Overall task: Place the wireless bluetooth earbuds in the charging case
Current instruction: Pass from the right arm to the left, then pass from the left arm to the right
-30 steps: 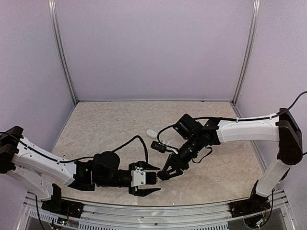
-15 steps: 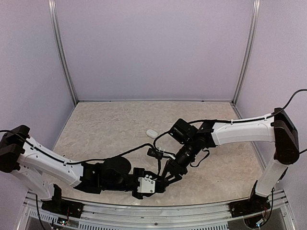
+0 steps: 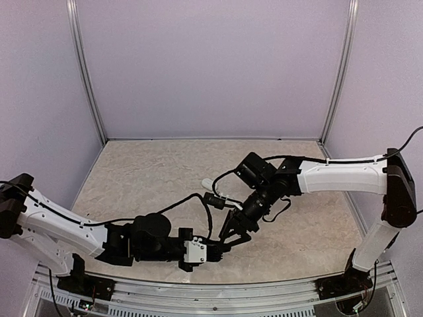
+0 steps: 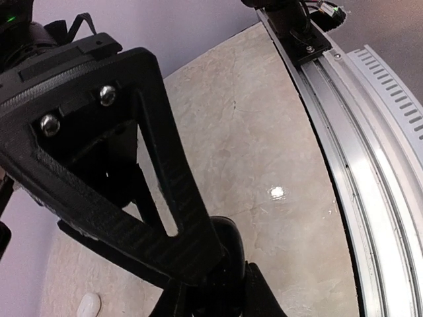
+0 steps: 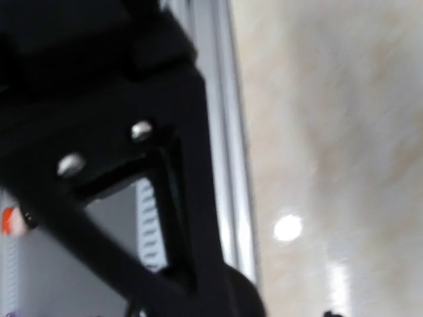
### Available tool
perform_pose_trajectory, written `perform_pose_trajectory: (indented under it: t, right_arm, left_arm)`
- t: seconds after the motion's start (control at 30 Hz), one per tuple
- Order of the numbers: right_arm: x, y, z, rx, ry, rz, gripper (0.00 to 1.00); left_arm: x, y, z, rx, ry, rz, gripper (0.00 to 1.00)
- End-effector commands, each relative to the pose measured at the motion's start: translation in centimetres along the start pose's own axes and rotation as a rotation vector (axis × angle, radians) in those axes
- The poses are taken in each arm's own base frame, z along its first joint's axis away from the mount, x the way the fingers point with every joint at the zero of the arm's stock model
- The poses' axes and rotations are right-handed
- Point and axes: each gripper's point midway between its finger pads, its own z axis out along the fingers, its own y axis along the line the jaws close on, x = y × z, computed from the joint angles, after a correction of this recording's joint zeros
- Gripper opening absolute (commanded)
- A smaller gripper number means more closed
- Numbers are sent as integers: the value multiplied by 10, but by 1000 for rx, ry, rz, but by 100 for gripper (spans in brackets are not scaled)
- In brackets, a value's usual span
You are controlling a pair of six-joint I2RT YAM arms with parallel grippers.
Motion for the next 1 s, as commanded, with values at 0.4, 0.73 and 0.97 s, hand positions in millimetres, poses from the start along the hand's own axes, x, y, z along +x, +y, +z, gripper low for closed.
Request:
perform_pose_trajectory:
  t: [0.4, 0.73, 0.97]
  right_arm:
    - [-99, 77, -138, 232, -652, -585, 64]
    - [-131, 112, -116, 163, -742, -752, 50]
    - [-135, 122, -94, 99, -731, -799, 45]
  left_arm:
    - [-89, 113, -110, -197, -651, -429, 9]
    - [-112, 119, -135, -187, -795, -438, 9]
    - [-112, 119, -142, -196, -818, -442, 9]
